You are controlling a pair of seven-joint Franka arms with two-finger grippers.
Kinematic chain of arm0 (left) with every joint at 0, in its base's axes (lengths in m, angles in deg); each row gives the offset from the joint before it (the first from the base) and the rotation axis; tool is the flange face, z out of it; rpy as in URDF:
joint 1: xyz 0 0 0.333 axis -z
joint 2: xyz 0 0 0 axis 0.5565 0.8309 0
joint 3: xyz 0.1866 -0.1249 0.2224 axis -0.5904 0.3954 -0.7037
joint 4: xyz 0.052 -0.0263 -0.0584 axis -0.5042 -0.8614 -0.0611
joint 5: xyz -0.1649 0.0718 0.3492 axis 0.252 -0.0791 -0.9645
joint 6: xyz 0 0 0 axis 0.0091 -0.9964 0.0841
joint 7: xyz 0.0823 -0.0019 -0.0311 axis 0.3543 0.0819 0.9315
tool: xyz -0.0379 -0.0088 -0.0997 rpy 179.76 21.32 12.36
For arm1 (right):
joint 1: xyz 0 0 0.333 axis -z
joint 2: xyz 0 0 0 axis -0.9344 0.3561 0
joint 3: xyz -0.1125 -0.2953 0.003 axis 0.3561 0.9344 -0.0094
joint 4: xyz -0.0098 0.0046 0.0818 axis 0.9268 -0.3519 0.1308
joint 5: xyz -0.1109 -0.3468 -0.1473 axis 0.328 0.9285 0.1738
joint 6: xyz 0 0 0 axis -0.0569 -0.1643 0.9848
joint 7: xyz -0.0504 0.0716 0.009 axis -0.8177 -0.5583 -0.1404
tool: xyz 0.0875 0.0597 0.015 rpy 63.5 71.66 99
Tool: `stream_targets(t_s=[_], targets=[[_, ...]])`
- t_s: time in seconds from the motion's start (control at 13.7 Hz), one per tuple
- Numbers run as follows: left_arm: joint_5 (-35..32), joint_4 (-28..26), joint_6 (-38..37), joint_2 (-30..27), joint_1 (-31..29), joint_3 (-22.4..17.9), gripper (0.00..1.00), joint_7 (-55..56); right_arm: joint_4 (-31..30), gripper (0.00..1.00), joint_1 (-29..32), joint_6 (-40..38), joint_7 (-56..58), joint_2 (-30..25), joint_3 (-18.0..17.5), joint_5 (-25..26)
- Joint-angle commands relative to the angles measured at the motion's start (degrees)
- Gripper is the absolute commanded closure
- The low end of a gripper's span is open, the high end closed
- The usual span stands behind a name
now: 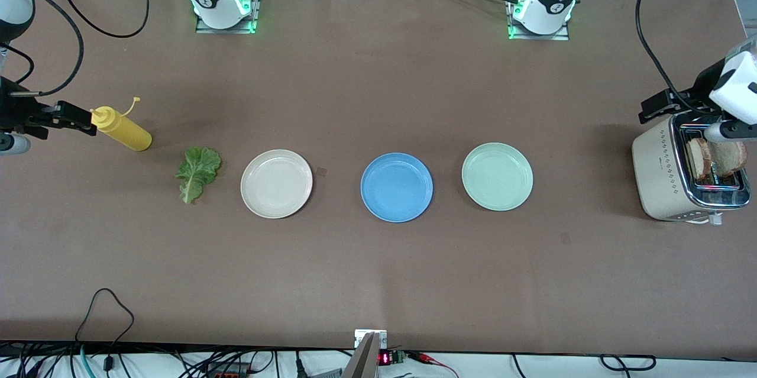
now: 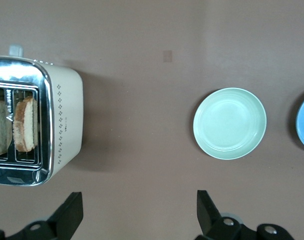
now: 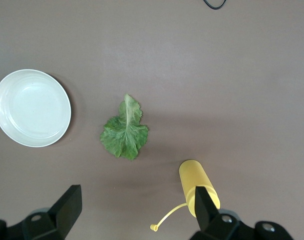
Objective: Make sandwich in blue plate with both arms
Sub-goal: 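Move the left gripper over the toaster slots toward the bread slices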
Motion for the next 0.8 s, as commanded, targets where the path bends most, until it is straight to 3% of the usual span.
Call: stream_targets(t_s=[0.0, 0.51, 0.73], targets=[[-0.7, 0.3, -0.4, 1.6, -0.5, 0.6, 0.0, -0.5, -0.1, 0.0, 0.4, 0.7, -0.5, -0.2, -0.4, -0.7], [-0.9, 1.2, -0.9, 3.7, 0.0, 0.8, 0.0, -0.9, 0.0, 0.0, 0.6, 1.4, -0.4, -0.2, -0.4, -0.6], [-0.9, 4.0, -1.0, 7.9, -0.9, -0.1, 0.0, -0.8, 0.1, 0.0, 0.5, 2.4, -0.1, -0.2, -0.4, -0.3]])
